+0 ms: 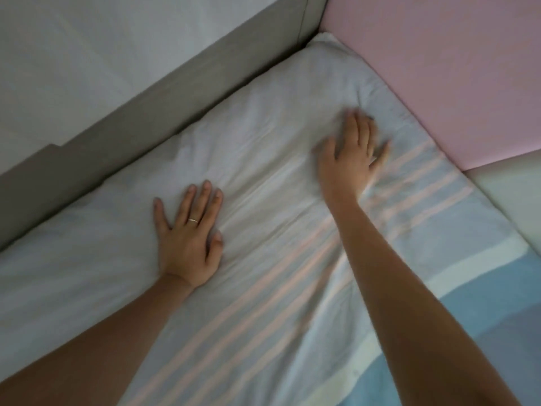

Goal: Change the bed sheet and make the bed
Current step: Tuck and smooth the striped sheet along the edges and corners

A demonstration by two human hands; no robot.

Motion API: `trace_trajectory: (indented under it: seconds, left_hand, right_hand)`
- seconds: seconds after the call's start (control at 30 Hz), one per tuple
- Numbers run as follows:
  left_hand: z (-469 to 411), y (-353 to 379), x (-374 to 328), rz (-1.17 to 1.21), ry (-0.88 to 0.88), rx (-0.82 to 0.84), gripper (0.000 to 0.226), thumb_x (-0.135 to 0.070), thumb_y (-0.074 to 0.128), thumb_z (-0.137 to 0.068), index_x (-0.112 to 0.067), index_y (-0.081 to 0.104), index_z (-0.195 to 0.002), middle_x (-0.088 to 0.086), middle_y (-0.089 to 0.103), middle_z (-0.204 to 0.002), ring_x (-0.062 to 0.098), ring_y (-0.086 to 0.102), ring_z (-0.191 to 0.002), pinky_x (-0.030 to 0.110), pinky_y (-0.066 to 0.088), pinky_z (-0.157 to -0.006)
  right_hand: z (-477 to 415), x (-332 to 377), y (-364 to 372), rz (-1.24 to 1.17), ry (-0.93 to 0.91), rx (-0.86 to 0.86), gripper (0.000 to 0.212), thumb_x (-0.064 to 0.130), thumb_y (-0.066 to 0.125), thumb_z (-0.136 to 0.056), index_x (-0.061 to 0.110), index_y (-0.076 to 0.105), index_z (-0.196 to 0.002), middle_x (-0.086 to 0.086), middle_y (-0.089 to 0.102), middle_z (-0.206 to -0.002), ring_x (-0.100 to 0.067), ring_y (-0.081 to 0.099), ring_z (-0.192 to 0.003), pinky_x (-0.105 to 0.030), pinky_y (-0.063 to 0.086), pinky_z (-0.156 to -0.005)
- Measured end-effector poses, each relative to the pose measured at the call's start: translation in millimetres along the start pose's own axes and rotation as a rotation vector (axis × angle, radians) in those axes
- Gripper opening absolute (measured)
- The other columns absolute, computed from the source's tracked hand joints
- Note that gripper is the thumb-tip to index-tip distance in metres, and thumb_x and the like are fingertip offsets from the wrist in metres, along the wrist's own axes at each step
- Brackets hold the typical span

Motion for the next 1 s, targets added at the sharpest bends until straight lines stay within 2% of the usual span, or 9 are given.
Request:
trace_trajectory:
  seconds: [0.1, 0.17, 0.23, 0.27, 0.33, 0.43, 0.63, 0.87, 1.0]
  left_hand:
    - [1.3, 2.7, 2.2, -0.006, 0.002, -0.02, 0.068, -0.034, 0.033, -0.082, -0.017, 0.031, -0.148, 0.003, 0.025, -0.156, 0.021, 0.022, -0.144, 0.065, 0.005, -0.11]
    - [1.7, 4.3, 2.9, -0.013, 0.005, -0.026, 0.069, -0.034, 0.033, -0.081, -0.013, 0.032, -0.147, 0.004, 0.024, -0.156, 0.022, 0.022, -0.144, 0.066, 0.005, -0.11]
    - [-0.3, 5.9, 4.0, -0.003, 0.014, -0.042, 0.069, -0.033, 0.034, -0.08, -0.011, 0.036, -0.144, 0.006, 0.028, -0.155, 0.024, 0.025, -0.143, 0.066, 0.006, -0.11]
    - [2.9, 4.6, 4.1, 0.003, 0.019, -0.04, 0.068, -0.033, 0.034, -0.08, -0.011, 0.036, -0.144, 0.006, 0.029, -0.154, 0.024, 0.025, -0.142, 0.066, 0.006, -0.11]
    - [3.8, 2.7, 4.3, 0.02, 0.02, -0.033, 0.068, -0.034, 0.033, -0.082, -0.013, 0.033, -0.146, 0.005, 0.027, -0.155, 0.023, 0.024, -0.143, 0.066, 0.005, -0.11]
    - [4.4, 0.8, 3.9, 0.037, 0.021, -0.033, 0.066, -0.034, 0.031, -0.084, -0.014, 0.033, -0.147, 0.004, 0.027, -0.156, 0.024, 0.024, -0.143, 0.066, 0.006, -0.11]
    - [5.5, 0.4, 4.8, 0.033, 0.035, 0.003, 0.069, -0.039, 0.029, -0.085, -0.016, 0.026, -0.15, 0.003, 0.02, -0.158, 0.024, 0.019, -0.145, 0.066, 0.002, -0.11]
    - [3.2, 0.6, 5.8, 0.008, 0.021, 0.043, 0.067, -0.038, 0.023, -0.087, -0.018, 0.022, -0.151, 0.002, 0.016, -0.159, 0.022, 0.014, -0.146, 0.066, 0.0, -0.11]
    - [26.8, -8.3, -5.4, 0.278, -0.277, -0.075, 0.065, -0.038, 0.021, -0.087, -0.017, 0.032, -0.148, 0.003, 0.023, -0.157, 0.017, 0.018, -0.145, 0.059, -0.012, -0.11]
  right_hand:
    - [39.3, 82.7, 32.4, -0.061, 0.222, 0.157, 0.063, 0.038, 0.036, -0.097, 0.027, 0.009, -0.153, 0.001, -0.001, -0.161, -0.017, -0.004, -0.148, -0.042, -0.013, -0.116]
    - [55.3, 140.5, 52.1, -0.17, -0.017, 0.402, 0.062, 0.041, 0.032, -0.099, 0.024, 0.006, -0.153, -0.003, -0.006, -0.161, -0.02, -0.009, -0.147, -0.042, -0.014, -0.116]
    - [57.2, 160.8, 49.7, -0.378, -0.261, 0.615, 0.049, 0.034, 0.029, -0.103, 0.022, 0.027, -0.15, -0.003, 0.013, -0.16, -0.021, 0.001, -0.148, -0.041, -0.007, -0.118]
    - [66.8, 151.8, 37.6, -0.519, -0.296, 0.611, 0.044, 0.027, 0.032, -0.103, 0.016, 0.039, -0.145, -0.006, 0.026, -0.157, -0.023, 0.011, -0.147, -0.039, 0.0, -0.119]
    - [102.4, 96.8, 4.0, -0.54, -0.249, 0.275, 0.042, 0.017, 0.037, -0.097, 0.009, 0.052, -0.135, -0.009, 0.042, -0.148, -0.026, 0.026, -0.142, -0.034, 0.009, -0.118]
    - [191.8, -24.4, -37.8, -0.219, 0.16, -0.095, 0.055, 0.025, 0.032, -0.088, 0.009, 0.047, -0.139, -0.006, 0.038, -0.15, -0.026, 0.026, -0.143, -0.037, 0.005, -0.119]
    - [269.0, -45.9, -0.7, 0.104, 0.442, -0.058, 0.068, 0.031, 0.035, -0.083, 0.012, 0.032, -0.148, -0.007, 0.031, -0.154, -0.027, 0.032, -0.14, -0.046, 0.011, -0.115]
    - [265.2, -44.1, 2.7, 0.158, 0.429, -0.1, 0.077, 0.035, 0.038, -0.074, 0.011, 0.034, -0.147, -0.008, 0.032, -0.154, -0.026, 0.033, -0.139, -0.045, 0.011, -0.114]
    - [265.3, -43.4, 1.3, 0.161, 0.423, -0.087, 0.078, 0.038, 0.038, -0.074, 0.012, 0.034, -0.147, -0.008, 0.032, -0.154, -0.026, 0.032, -0.14, -0.044, 0.009, -0.114]
Point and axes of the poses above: each hand's wrist, its own z-axis away from the middle knuckle, its own y-axis out of the palm, x = y × z, the point moved 2 cm from there along -z, towards the middle knuckle
